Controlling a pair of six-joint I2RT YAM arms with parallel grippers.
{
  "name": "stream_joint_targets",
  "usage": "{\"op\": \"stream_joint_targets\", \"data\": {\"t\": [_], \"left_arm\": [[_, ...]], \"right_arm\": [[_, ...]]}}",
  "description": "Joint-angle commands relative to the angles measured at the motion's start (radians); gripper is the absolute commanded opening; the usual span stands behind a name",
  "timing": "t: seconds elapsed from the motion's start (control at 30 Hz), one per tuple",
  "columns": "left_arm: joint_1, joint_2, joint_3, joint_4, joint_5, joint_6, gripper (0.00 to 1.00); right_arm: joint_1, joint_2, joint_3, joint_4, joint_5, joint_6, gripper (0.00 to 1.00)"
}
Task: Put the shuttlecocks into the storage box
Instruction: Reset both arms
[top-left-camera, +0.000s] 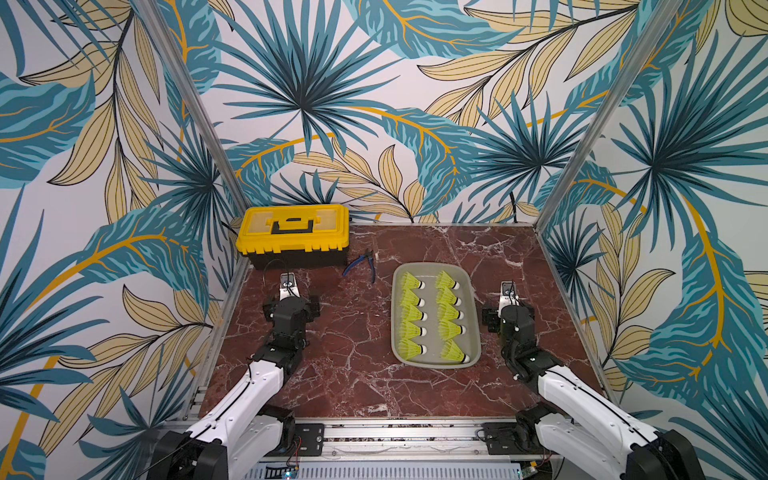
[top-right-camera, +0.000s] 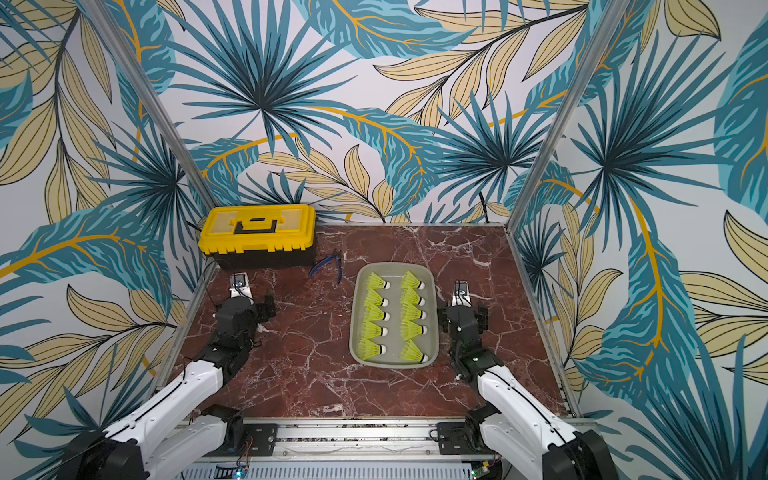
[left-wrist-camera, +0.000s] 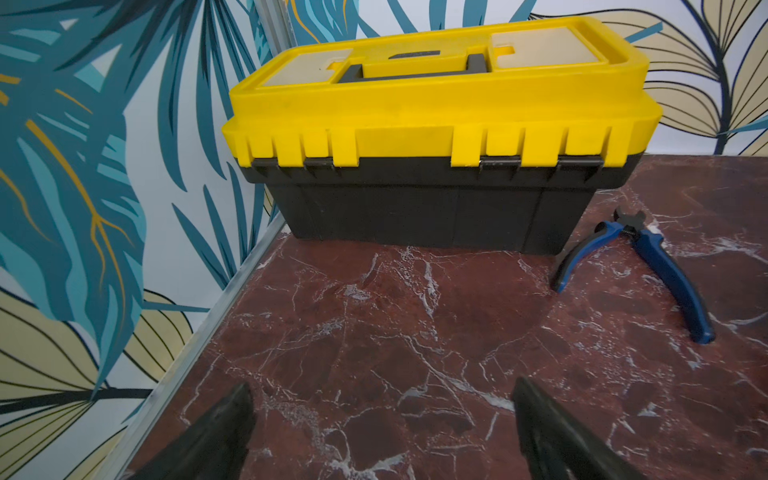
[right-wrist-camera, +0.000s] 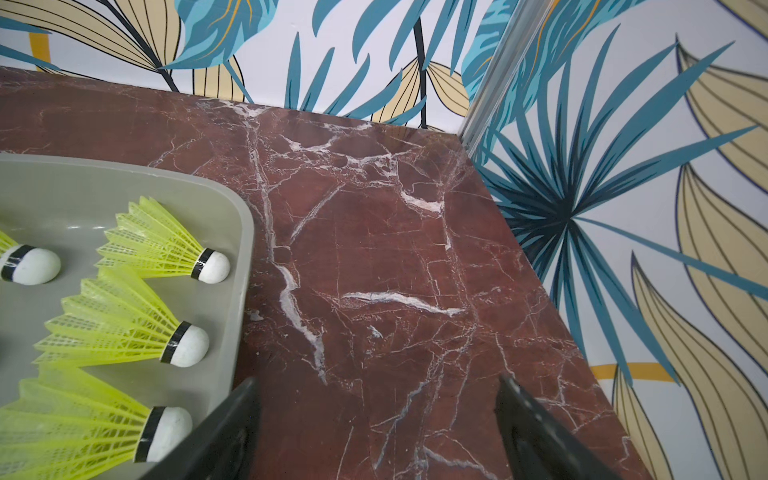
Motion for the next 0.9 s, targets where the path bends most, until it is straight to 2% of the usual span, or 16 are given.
{"op": "stream_joint_targets", "data": {"t": [0.0, 0.3, 0.63, 0.77, 0.87], "left_arm": [[0.053, 0.021, -0.061, 0.145, 0.076, 0.025, 1.0], [0.155, 0.166, -0.098, 0.363, 0.241, 0.002, 1.0], [0.179, 0.32, -0.106, 0.63, 0.303, 0.077, 1.0], [0.211, 0.373, -0.089, 0.676, 0.354, 0.048, 1.0], [0.232, 0.431, -0.091, 0.743, 0.388, 0.027, 1.0]], "right_arm": [[-0.05, 0.051, 0.008, 0.099, -0.112, 0.046, 0.89], [-0.159, 0.198, 0.006, 0.285, -0.234, 0.065, 0.89], [-0.216, 0.335, 0.018, 0.461, -0.304, 0.041, 0.89], [-0.234, 0.367, 0.042, 0.455, -0.352, 0.05, 0.89], [-0.239, 0.415, 0.014, 0.559, -0.385, 0.053, 0.89]]}}
